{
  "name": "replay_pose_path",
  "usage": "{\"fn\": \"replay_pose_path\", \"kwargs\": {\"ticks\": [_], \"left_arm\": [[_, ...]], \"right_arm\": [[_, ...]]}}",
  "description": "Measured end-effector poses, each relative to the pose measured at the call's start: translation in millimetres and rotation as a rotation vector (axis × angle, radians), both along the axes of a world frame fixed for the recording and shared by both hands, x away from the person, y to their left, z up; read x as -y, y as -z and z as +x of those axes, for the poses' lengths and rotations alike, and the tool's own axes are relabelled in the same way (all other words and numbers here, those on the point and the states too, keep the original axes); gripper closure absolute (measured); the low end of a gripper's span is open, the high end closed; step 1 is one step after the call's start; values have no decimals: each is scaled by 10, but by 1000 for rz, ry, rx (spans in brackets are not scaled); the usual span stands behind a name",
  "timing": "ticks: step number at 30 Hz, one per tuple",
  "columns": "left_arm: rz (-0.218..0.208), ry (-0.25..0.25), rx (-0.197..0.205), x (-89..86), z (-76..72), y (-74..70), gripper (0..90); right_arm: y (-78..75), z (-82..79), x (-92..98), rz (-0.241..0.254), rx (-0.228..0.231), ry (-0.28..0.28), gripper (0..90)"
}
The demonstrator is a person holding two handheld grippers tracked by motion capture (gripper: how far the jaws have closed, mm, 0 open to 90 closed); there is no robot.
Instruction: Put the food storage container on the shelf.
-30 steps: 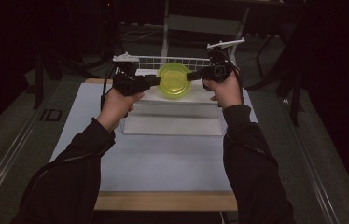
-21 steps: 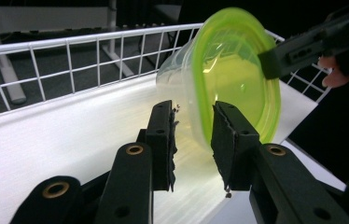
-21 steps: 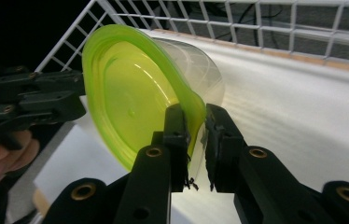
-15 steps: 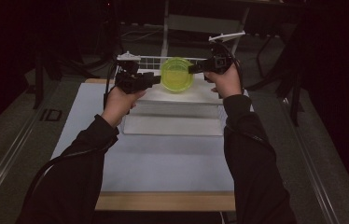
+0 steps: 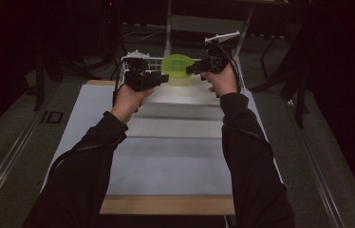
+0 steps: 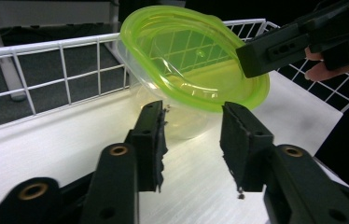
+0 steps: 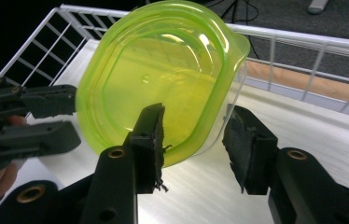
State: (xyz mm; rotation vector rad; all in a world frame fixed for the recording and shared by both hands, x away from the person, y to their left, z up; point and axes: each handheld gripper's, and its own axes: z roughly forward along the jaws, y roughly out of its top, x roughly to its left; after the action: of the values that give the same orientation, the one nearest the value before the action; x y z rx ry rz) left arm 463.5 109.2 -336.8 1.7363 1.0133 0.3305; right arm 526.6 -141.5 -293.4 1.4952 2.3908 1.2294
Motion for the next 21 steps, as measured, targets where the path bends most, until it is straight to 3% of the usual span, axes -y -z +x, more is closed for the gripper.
{"fn": "replay_pose_path", "kwargs": {"ticks": [4,7,10,15,18,21], "left_arm": [[4,-7,-9,58,30,37,585],[28,-6,-7,80,27,54,567],[26,-25,-7,54,26,52,545],[48,-66,16,38,34,43,523],[57,-106,3,34,69,52,606],[101,-133,10,56,103,70,656]], "right_arm": [[23,26,23,-1,11,19,478],[32,22,54,27,16,35,466],[41,14,76,40,27,34,449],[23,-31,93,29,83,38,426],[-1,-58,135,32,130,46,448],[8,-67,226,25,154,72,450]]}}
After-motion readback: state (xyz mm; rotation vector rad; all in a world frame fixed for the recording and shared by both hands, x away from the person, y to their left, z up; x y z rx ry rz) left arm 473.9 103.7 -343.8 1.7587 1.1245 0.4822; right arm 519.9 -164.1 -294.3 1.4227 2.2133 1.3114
